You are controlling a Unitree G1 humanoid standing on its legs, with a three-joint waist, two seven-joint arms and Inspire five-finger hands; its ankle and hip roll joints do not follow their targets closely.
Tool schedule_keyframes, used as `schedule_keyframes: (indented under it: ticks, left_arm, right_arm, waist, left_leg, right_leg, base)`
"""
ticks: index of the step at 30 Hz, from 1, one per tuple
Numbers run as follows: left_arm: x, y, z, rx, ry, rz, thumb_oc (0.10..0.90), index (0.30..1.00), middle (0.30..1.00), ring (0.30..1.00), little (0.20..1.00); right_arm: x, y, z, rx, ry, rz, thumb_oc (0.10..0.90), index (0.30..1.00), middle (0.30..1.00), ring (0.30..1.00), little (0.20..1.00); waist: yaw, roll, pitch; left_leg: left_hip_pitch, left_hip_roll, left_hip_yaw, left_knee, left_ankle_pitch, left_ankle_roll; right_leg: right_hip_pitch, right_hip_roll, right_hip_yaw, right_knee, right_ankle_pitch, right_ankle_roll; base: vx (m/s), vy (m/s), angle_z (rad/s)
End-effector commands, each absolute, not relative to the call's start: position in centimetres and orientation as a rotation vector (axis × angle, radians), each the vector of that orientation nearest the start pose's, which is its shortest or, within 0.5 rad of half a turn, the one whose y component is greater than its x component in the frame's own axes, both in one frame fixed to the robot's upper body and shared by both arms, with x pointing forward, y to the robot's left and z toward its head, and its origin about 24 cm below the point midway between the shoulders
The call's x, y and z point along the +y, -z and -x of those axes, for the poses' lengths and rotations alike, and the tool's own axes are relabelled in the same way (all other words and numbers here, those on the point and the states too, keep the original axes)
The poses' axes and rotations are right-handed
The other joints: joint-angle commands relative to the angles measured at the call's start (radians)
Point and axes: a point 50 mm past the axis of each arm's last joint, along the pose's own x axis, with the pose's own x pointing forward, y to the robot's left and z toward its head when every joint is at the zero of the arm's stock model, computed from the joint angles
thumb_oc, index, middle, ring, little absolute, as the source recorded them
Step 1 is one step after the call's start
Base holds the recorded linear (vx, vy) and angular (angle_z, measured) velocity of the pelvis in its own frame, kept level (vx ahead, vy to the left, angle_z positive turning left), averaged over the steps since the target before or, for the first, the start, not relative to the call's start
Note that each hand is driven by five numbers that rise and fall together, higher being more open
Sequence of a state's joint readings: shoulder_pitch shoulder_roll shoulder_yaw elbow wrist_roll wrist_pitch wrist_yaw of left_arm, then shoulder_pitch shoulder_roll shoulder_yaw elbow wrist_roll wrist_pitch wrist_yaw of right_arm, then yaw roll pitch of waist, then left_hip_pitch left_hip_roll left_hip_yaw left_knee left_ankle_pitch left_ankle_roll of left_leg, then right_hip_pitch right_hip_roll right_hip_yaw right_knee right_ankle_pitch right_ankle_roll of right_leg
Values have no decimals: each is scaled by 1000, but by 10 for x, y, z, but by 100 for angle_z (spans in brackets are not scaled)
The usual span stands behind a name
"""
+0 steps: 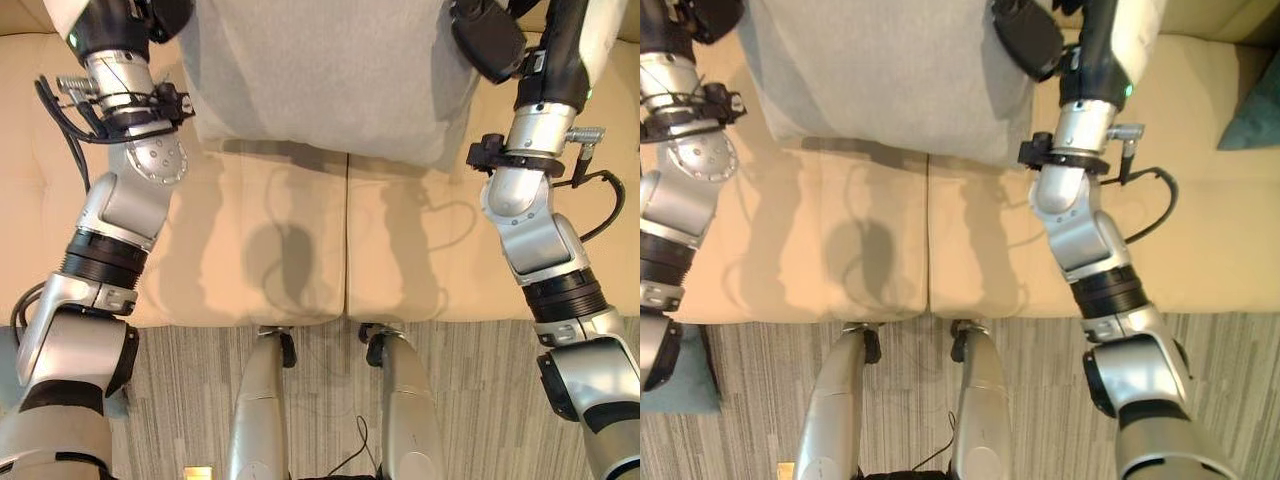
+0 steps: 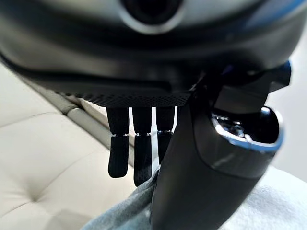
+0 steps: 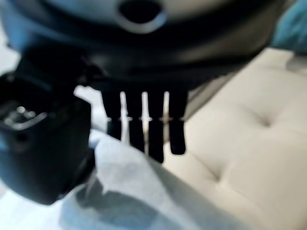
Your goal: Pick up all the scattered cushions and arrange them neatly on the sofa.
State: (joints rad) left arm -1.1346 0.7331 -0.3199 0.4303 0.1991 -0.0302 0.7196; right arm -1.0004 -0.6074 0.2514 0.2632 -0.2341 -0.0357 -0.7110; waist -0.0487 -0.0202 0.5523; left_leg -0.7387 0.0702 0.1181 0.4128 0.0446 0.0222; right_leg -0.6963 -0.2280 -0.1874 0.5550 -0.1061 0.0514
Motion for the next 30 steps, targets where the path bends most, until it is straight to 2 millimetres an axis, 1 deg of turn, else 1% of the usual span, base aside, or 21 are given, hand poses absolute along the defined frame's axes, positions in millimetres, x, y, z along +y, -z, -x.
schedule_keyframes:
  ticks: [1, 3, 4, 6, 7, 8, 9, 10, 11, 14, 16, 17, 19, 22, 23, 24, 25, 26, 28, 29, 30]
  left_arm:
    - [166, -422, -309, -1384, -683, -597, 400, 300, 300, 300, 300]
    - [162, -420, -321, -1325, -664, -587, 400, 300, 300, 300, 300]
    - [165, -421, -326, -1302, -690, -640, 400, 300, 300, 300, 300]
    - [168, -417, -338, -1247, -732, -750, 400, 300, 300, 300, 300]
    - [167, -418, -338, -1249, -733, -752, 400, 300, 300, 300, 300]
    - [168, -418, -342, -1227, -742, -797, 400, 300, 300, 300, 300]
    - [169, -415, -348, -1192, -743, -804, 400, 300, 300, 300, 300]
    - [167, -413, -352, -1162, -735, -788, 400, 300, 300, 300, 300]
    - [170, -409, -361, -1101, -760, -803, 400, 300, 300, 300, 300]
    - [176, -409, -363, -1065, -807, -779, 400, 300, 300, 300, 300]
    - [173, -407, -365, -1055, -793, -781, 400, 300, 300, 300, 300]
    - [174, -403, -371, -1007, -788, -783, 400, 300, 300, 300, 300]
    - [175, -399, -375, -977, -785, -795, 400, 300, 300, 300, 300]
    - [176, -402, -375, -972, -794, -800, 400, 300, 300, 300, 300]
    - [175, -408, -371, -993, -811, -768, 400, 300, 300, 300, 300]
    - [174, -411, -369, -1012, -823, -724, 400, 300, 300, 300, 300]
    - [174, -410, -369, -1012, -823, -725, 400, 300, 300, 300, 300]
    - [174, -424, -358, -1088, -857, -671, 400, 300, 300, 300, 300]
    - [174, -424, -358, -1090, -859, -672, 400, 300, 300, 300, 300]
    - [172, -439, -344, -1189, -894, -618, 400, 300, 300, 300, 300]
    - [171, -445, -337, -1240, -930, -594, 400, 300, 300, 300, 300]
  right_arm:
    - [-177, -413, -294, -1415, 814, 529, 400, 300, 300, 300, 300]
    - [-182, -417, -305, -1367, 884, 578, 400, 300, 300, 300, 300]
    - [-185, -420, -310, -1353, 905, 619, 400, 300, 300, 300, 300]
    - [-188, -422, -317, -1317, 933, 632, 400, 300, 300, 300, 300]
    - [-188, -423, -318, -1317, 935, 629, 400, 300, 300, 300, 300]
    - [-189, -423, -321, -1298, 945, 630, 400, 300, 300, 300, 300]
    - [-189, -422, -325, -1273, 957, 626, 400, 300, 300, 300, 300]
    - [-187, -422, -329, -1247, 948, 600, 400, 300, 300, 300, 300]
    - [-181, -420, -337, -1211, 911, 590, 400, 300, 300, 300, 300]
    - [-175, -420, -343, -1172, 890, 587, 400, 300, 300, 300, 300]
    - [-174, -420, -346, -1155, 882, 600, 400, 300, 300, 300, 300]
    - [-170, -416, -353, -1117, 855, 610, 400, 300, 300, 300, 300]
    - [-166, -413, -356, -1101, 836, 586, 400, 300, 300, 300, 300]
    - [-166, -413, -356, -1096, 835, 571, 400, 300, 300, 300, 300]
    - [-167, -415, -353, -1105, 841, 489, 400, 300, 300, 300, 300]
    - [-164, -418, -349, -1119, 825, 378, 400, 300, 300, 300, 300]
    - [-164, -417, -349, -1117, 825, 374, 400, 300, 300, 300, 300]
    - [-161, -428, -338, -1182, 813, 267, 400, 300, 300, 300, 300]
    - [-161, -428, -338, -1183, 813, 265, 400, 300, 300, 300, 300]
    - [-157, -440, -325, -1272, 821, 218, 400, 300, 300, 300, 300]
    - [-159, -443, -319, -1304, 849, 200, 400, 300, 300, 300, 300]
  waist:
    - [-15, 51, -88]
    - [-15, 57, -89]
    - [-15, 59, -89]
    - [-16, 62, -79]
    - [-15, 61, -78]
    - [-16, 61, -77]
    - [-16, 61, -75]
    - [-18, 61, -72]
    - [-20, 60, -69]
    - [-21, 61, -60]
    - [-25, 63, -60]
    - [-27, 64, -62]
    - [-30, 64, -67]
    - [-31, 66, -68]
    - [-34, 69, -68]
    - [-35, 70, -69]
    - [-35, 68, -70]
    - [-36, 68, -72]
    - [-36, 67, -71]
    - [-38, 67, -74]
    - [-38, 68, -77]
  left_leg:
    - [26, 30, -48, -13, -134, -79]
    - [24, 31, -50, -27, -125, -81]
    - [24, 32, -50, -29, -121, -83]
    - [20, 34, -51, -29, -120, -83]
    - [19, 33, -51, -29, -120, -83]
    - [14, 33, -53, -23, -122, -82]
    - [9, 34, -53, -19, -123, -82]
    - [4, 35, -53, -16, -123, -82]
    - [-9, 36, -52, -10, -120, -82]
    - [-21, 38, -52, -9, -120, -83]
    - [-27, 38, -51, -9, -119, -83]
    - [-40, 40, -48, -11, -115, -83]
    - [-44, 40, -48, -24, -109, -83]
    - [-50, 39, -48, -40, -102, -83]
    - [-54, 38, -48, -43, -102, -82]
    - [-55, 37, -48, -44, -103, -82]
    - [-56, 37, -48, -44, -103, -82]
    - [-60, 34, -51, -46, -103, -81]
    - [-61, 34, -52, -46, -103, -80]
    - [-72, 33, -56, -40, -105, -81]
    - [-76, 31, -57, -36, -108, -81]
  right_leg:
    - [67, -6, 37, -48, -91, 45]
    - [66, -2, 35, -58, -90, 46]
    - [64, -2, 34, -59, -87, 46]
    - [55, -3, 34, -52, -89, 45]
    - [54, -3, 34, -51, -89, 45]
    - [49, -3, 34, -44, -92, 44]
    - [42, -4, 34, -38, -93, 44]
    - [34, -4, 37, -32, -92, 43]
    - [23, -4, 37, -29, -91, 42]
    - [11, -5, 38, -32, -91, 42]
    - [2, -4, 39, -31, -89, 42]
    - [-14, -2, 44, -29, -84, 41]
    - [-24, 1, 44, -35, -80, 41]
    - [-31, 4, 46, -49, -73, 43]
    - [-35, 5, 45, -53, -70, 43]
    - [-38, 6, 46, -54, -69, 43]
    - [-38, 6, 46, -53, -70, 43]
    - [-43, 9, 48, -54, -70, 44]
    - [-44, 9, 48, -53, -70, 44]
    - [-51, 8, 49, -51, -71, 44]
    - [-53, 9, 50, -49, -73, 45]
  base:
    - [14, -63, 0]
    - [-5, -55, 0]
    - [-6, -47, 1]
    - [1, -43, 1]
    - [5, -44, -3]
    - [9, -40, -4]
    - [7, -51, -3]
    - [-7, -62, -2]
    - [-14, -50, -1]
    - [-5, -16, -2]
    - [5, -17, -4]
    - [0, 0, 0]
    - [0, 0, 0]
    - [0, 0, 0]
    - [0, 0, 0]
    - [0, 0, 0]
    - [0, 0, 0]
    - [0, 0, 0]
    - [0, 0, 0]
    - [0, 0, 0]
    - [0, 0, 0]
